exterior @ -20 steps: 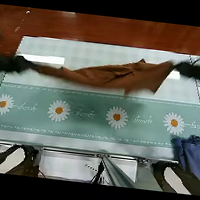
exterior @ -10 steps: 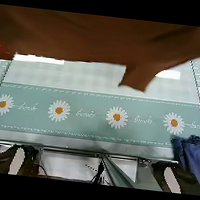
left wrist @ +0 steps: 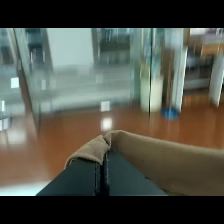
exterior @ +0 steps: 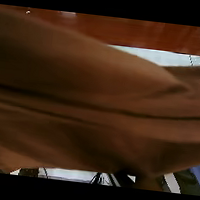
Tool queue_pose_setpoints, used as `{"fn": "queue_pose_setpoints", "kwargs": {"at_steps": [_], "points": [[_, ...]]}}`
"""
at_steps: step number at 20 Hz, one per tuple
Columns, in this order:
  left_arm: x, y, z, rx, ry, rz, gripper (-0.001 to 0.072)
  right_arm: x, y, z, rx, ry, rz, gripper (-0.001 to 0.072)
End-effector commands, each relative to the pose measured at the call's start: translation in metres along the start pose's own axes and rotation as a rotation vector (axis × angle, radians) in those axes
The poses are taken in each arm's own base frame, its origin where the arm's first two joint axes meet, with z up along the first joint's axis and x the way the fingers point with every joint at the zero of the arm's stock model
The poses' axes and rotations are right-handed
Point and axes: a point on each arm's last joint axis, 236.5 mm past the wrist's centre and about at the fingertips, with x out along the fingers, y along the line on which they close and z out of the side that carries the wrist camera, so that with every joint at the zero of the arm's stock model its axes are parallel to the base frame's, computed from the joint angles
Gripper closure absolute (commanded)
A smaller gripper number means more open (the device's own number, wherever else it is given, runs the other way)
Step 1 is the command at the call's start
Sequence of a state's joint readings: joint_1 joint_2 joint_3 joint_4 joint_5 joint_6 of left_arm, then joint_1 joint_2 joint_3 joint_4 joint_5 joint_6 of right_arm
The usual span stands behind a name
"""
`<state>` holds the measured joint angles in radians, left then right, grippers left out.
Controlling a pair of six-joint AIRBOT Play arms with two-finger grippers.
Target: Fold the shirts.
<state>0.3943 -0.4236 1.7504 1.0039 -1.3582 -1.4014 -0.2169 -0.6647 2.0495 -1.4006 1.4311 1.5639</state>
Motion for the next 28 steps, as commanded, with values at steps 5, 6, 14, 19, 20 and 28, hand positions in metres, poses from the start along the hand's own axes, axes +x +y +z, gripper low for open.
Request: {"fn": "queue_pose_setpoints", "kwargs": {"at_steps": [5, 6, 14, 19, 20, 28], "points": [[0.043, 0.035, -0.169, -0.263, 0.744, -0.038, 0.0677, 0.086, -0.021, -0.158, -0.043, 0.741, 0.021, 0.0684], [0.058, 0.043, -0.193, -0.297, 0.801, -0.046, 0.0677, 0.105, -0.028, -0.179, -0.046, 0.820, 0.011, 0.0684], [0.239, 0.077, -0.323, -0.510, 0.891, -0.164, 0.0677, 0.299, -0.019, -0.329, 0.048, 1.063, 0.138, 0.0684], [0.335, 0.078, -0.400, -0.490, 0.868, -0.146, 0.0676, 0.382, 0.000, -0.398, 0.075, 1.020, 0.141, 0.0684], [0.347, 0.083, -0.409, -0.498, 0.851, -0.124, 0.0676, 0.396, -0.001, -0.406, 0.101, 0.998, 0.123, 0.0684], [0.389, 0.093, -0.497, -0.579, 0.880, -0.035, 0.0676, 0.447, -0.006, -0.491, 0.236, 1.009, 0.051, 0.0684]]}}
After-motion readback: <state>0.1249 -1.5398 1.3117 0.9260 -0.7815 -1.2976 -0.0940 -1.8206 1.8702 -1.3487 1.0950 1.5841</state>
